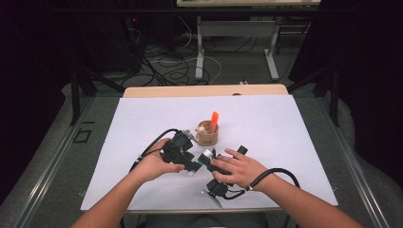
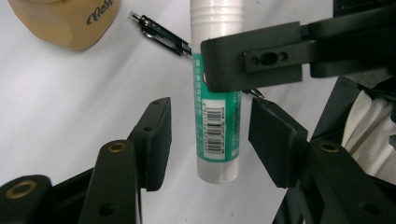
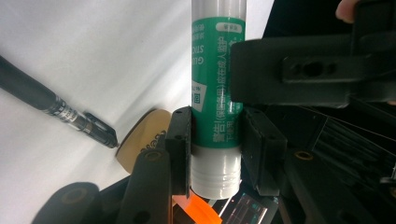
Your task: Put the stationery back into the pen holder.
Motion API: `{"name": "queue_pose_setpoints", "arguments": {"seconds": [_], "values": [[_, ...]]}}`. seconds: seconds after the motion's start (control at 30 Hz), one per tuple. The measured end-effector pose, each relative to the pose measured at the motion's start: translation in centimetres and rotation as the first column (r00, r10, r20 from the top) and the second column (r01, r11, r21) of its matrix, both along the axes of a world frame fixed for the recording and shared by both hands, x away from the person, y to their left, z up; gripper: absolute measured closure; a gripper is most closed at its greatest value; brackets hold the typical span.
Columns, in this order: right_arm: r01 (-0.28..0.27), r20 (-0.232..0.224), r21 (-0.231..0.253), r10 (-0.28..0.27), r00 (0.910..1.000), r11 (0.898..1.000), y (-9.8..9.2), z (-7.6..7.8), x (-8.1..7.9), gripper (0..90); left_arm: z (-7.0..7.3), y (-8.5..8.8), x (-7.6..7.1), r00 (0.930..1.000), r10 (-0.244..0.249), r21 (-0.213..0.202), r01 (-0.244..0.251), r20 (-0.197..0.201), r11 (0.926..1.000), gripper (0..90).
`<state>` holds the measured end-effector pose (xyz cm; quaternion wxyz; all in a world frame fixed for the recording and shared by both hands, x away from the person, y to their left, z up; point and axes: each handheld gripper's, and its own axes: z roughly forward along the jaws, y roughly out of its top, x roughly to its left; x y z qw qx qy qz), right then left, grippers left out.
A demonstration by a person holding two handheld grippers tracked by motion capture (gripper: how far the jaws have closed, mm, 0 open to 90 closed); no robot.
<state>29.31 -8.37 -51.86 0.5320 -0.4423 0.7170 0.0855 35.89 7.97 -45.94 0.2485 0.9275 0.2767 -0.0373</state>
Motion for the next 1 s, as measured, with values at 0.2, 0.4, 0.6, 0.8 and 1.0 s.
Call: {"name": "queue_pose_setpoints", "arguments": {"seconds": [0.2, 0.4, 0.6, 0.8, 1.0], "values": [[0.076, 0.050, -0.079, -0.072, 0.9962, 0.994, 0.1, 0.4, -0.8, 65.4, 0.0, -0.6, 0.5, 0.9993, -0.025, 0.039, 0.026, -0.029, 0.9989, 53.7], [0.053, 0.058, -0.074, -0.049, 0.9971, 0.996, 0.0, 0.4, -0.9, 65.4, -0.2, -1.1, 0.5, 0.9982, -0.035, 0.054, 0.037, -0.048, 0.9979, 58.0], [0.038, 0.052, -0.058, -0.035, 0.9980, 0.998, -0.1, 0.0, -0.8, 65.3, -0.4, -1.5, 0.5, 0.9977, -0.020, 0.064, 0.024, -0.065, 0.9977, 64.2], [0.031, 0.056, -0.058, -0.028, 0.9981, 0.998, 0.0, -0.1, -0.8, 65.3, -0.4, -1.3, 0.4, 0.9964, 0.015, 0.065, -0.010, -0.083, 0.9978, 65.2], [0.023, 0.043, -0.051, -0.020, 0.9989, 0.998, 0.1, -0.2, -0.7, 65.2, -0.5, -1.3, 0.3, 0.9945, 0.042, 0.067, -0.035, -0.096, 0.9971, 65.3]]}}
